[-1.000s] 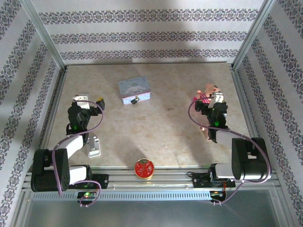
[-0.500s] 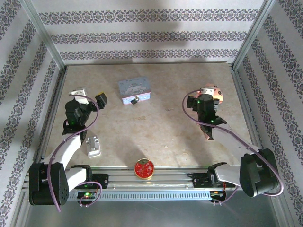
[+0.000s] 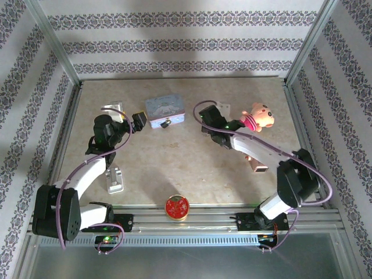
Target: Unlock the padlock with the key
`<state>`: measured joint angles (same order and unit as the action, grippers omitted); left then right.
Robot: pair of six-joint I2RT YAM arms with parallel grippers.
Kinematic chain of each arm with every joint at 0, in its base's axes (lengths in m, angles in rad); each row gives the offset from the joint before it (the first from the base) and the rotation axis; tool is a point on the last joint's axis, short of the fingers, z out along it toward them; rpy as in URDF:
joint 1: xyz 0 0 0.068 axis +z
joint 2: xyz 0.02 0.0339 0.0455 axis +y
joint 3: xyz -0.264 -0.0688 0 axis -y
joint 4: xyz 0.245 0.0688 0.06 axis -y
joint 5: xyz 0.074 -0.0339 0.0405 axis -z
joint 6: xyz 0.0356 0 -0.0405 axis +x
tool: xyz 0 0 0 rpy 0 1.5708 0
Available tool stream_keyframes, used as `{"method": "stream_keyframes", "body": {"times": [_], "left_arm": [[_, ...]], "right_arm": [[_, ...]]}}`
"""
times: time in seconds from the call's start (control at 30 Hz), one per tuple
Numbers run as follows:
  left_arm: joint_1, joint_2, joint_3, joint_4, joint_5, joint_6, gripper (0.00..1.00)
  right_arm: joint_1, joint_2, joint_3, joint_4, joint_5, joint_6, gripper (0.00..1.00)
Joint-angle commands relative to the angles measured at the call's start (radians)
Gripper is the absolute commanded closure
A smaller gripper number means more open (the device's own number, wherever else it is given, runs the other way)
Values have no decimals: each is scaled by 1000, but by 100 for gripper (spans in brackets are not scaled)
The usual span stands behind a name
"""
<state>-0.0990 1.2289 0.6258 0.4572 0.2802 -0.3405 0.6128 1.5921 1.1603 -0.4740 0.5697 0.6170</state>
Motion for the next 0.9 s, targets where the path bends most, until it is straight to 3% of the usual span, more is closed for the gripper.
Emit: {"method": "stream_keyframes", "body": {"times": [0.0,0.5,0.87], "left_arm": [[-9,28,40,-14,-3,-30,1],[-10,38,23,-53,28,-49,1],[-9,95,40,-46,61,-40,1]], "right_arm": [[6,75,76,-155,-72,122,2],[-46,399,373,-244,-197,142,11],[-69,548,501,-339,-154,133,16]]}}
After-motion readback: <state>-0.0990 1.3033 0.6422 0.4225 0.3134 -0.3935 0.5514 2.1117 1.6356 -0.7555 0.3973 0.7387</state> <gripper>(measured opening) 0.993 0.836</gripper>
